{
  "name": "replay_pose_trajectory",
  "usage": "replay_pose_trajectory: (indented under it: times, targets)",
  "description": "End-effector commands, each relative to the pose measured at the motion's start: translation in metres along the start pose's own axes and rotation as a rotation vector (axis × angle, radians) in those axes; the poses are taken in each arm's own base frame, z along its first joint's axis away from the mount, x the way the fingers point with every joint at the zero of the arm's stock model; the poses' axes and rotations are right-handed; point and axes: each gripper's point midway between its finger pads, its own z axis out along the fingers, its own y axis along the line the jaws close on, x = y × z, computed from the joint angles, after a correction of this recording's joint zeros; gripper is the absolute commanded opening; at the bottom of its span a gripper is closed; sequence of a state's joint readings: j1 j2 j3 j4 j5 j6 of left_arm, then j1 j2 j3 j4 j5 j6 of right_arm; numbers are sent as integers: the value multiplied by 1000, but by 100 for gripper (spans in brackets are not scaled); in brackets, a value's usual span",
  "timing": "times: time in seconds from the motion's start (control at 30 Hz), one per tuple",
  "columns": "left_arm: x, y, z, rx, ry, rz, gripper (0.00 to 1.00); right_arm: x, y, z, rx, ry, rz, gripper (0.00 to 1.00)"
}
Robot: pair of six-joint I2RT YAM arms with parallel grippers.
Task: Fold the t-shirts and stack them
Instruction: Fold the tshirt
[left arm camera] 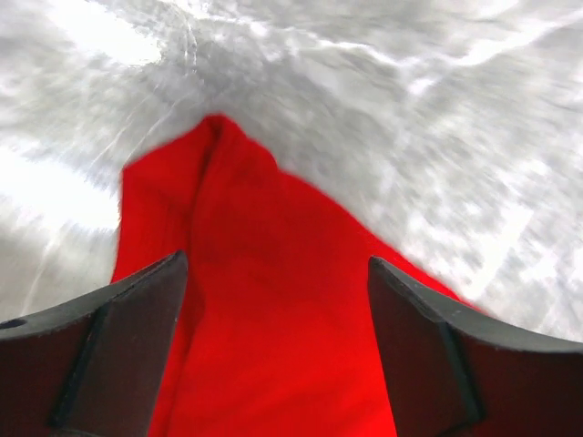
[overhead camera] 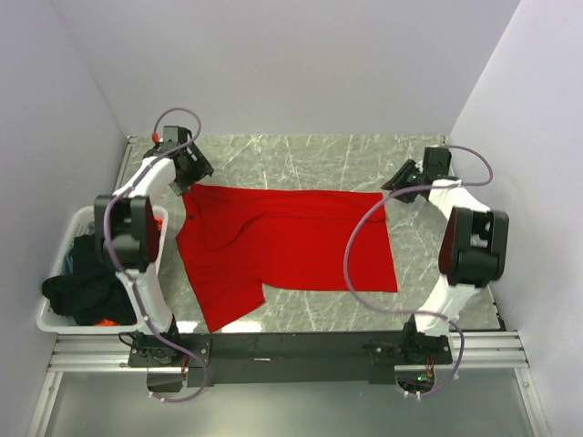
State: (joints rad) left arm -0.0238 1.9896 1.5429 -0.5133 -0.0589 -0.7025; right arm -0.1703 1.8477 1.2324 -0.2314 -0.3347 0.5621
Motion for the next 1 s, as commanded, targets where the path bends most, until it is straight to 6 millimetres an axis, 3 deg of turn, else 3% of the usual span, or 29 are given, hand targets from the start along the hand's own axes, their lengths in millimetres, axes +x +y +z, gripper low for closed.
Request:
replay_pose_trajectory:
  times: [0.0, 0.07, 0.1, 0.17, 0.2, 0.23, 0.3, 0.33, 0.5, 0.53, 0.57, 0.63, 0.97]
  targets:
    - [-15, -30, -75, 70, -132, 103, 86, 16, 57, -42, -134, -58, -121, 44]
    - [-7, -26, -102, 36, -184, 155, 84, 32, 65, -51, -155, -53, -148, 44]
    - [9, -37, -111, 44, -191, 221, 83, 51, 73, -60, -179, -39, -176, 44]
    - [28, -32, -128, 18, -222, 299, 75, 68, 81, -70, -208, -30, -194, 43]
    - [41, -30, -133, 11, -213, 338, 73, 85, 74, -71, -205, -4, -197, 43]
    - [68, -34, -139, 28, -192, 405, 68, 93, 84, -84, -238, -13, -224, 43]
    - [92, -28, -143, 4, -172, 490, 64, 113, 77, -93, -241, 14, -241, 43]
    - [116, -28, -144, 12, -145, 549, 60, 117, 83, -107, -269, -4, -272, 43]
    - [167, -25, -140, -6, -101, 726, 36, 141, 65, -146, -280, -16, -322, 43]
    - [173, -25, -134, -14, -93, 755, 27, 145, 63, -151, -283, -18, -327, 43]
    - [175, -26, -132, -20, -93, 786, 25, 154, 54, -153, -273, 1, -319, 43]
    - [183, -27, -121, -37, -78, 834, 17, 159, 59, -170, -321, -17, -319, 43]
    - [194, -37, -74, -106, -32, 958, 14, 186, 32, -193, -317, -29, -320, 43]
